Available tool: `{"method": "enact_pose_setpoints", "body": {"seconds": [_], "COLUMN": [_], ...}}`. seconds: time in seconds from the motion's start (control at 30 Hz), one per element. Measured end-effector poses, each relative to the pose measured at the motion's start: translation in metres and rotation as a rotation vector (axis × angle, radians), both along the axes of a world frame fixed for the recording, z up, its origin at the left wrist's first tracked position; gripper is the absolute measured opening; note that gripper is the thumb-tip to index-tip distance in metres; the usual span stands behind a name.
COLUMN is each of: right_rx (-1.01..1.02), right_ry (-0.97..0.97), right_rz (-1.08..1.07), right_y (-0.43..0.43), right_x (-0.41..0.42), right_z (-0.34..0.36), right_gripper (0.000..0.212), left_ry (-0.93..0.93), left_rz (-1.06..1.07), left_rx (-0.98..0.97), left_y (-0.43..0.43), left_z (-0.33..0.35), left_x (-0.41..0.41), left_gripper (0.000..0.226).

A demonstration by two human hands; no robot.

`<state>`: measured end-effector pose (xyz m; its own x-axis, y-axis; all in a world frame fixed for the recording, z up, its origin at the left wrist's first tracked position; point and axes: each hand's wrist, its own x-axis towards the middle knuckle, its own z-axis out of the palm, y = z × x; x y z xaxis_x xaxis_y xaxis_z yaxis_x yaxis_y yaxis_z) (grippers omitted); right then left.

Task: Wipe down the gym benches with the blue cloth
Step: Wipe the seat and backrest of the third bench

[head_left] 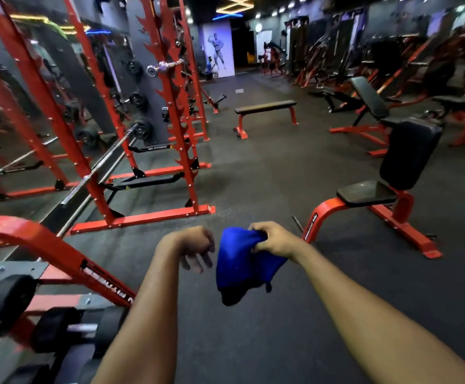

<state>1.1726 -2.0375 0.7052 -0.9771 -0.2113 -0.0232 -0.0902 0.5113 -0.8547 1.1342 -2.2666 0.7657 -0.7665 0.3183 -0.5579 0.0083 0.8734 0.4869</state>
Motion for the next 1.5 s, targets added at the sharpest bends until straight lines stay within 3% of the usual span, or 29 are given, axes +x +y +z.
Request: {"method": "enact_pose_setpoints", "body": {"seconds": [0.07,0.13,0.23,0.33,0.4,0.5,0.57,0.73,0.8,0.87,1.0,1.13,1.3,1.43,1.5], "right_rx": [0.093,0.162,0.191,0.245,0.269,0.31,0.336,0.401,0.44,0.526,0.706,0.619,0.351,0.186,0.091], "right_ry": [0.011,0.064,0.135,0.188,0.167,0.131,0.122,0.088,0.084,0.052,-0.188,-0.303,-0.311,-0.203,-0.15], "right_rz": [0.064,0.007,-0.127,-0.288,-0.344,-0.351,-0.342,-0.407,-0.478,-0.554,-0.742,-0.996,-1.253,-1.393,-1.455], "right_y": [-0.012,-0.019,-0.02,-0.01,0.001,0.013,0.023,0.061,0.081,0.099,0.137,0.161,0.169,0.18,0.188], "right_x": [-0.025,-0.049,-0.067,-0.078,-0.084,-0.091,-0.091,-0.082,-0.077,-0.072,-0.055,-0.041,-0.044,-0.044,-0.047], "right_z": [0.019,0.032,0.047,0.05,0.05,0.057,0.065,0.072,0.071,0.073,0.075,0.061,0.049,0.043,0.043], "right_gripper": [0.033,0.034,0.03,0.024,0.022,0.018,0.014,0.012,0.012,0.013,0.03,0.022,0.008,0.019,0.018], "left_ry": [0.254,0.35,0.358,0.256,0.19,0.163,0.211,0.315,0.301,0.321,0.4,0.613,0.66,0.502,0.431], "left_rz": [-0.081,-0.294,-0.506,-0.524,-0.503,-0.528,-0.576,-0.51,-0.51,-0.558,-0.508,-0.324,-0.236,-0.178,-0.128], "left_rx": [0.171,0.303,0.286,0.276,0.39,0.538,0.506,0.472,0.421,0.237,-0.03,0.05,0.202,0.385,0.47], "left_y": [-0.009,-0.008,0.0,0.006,0.013,0.03,0.046,0.075,0.081,0.083,0.084,0.086,0.09,0.096,0.096], "left_z": [-0.008,-0.008,-0.01,-0.016,-0.023,-0.035,-0.041,-0.05,-0.05,-0.047,-0.036,-0.016,0.008,0.017,0.022], "left_x": [-0.04,-0.064,-0.1,-0.128,-0.136,-0.14,-0.146,-0.16,-0.164,-0.17,-0.189,-0.207,-0.208,-0.208,-0.204], "left_gripper": [0.049,0.067,0.052,0.028,0.031,0.058,0.056,0.022,0.023,0.026,0.042,0.042,0.037,0.013,0.014]}}
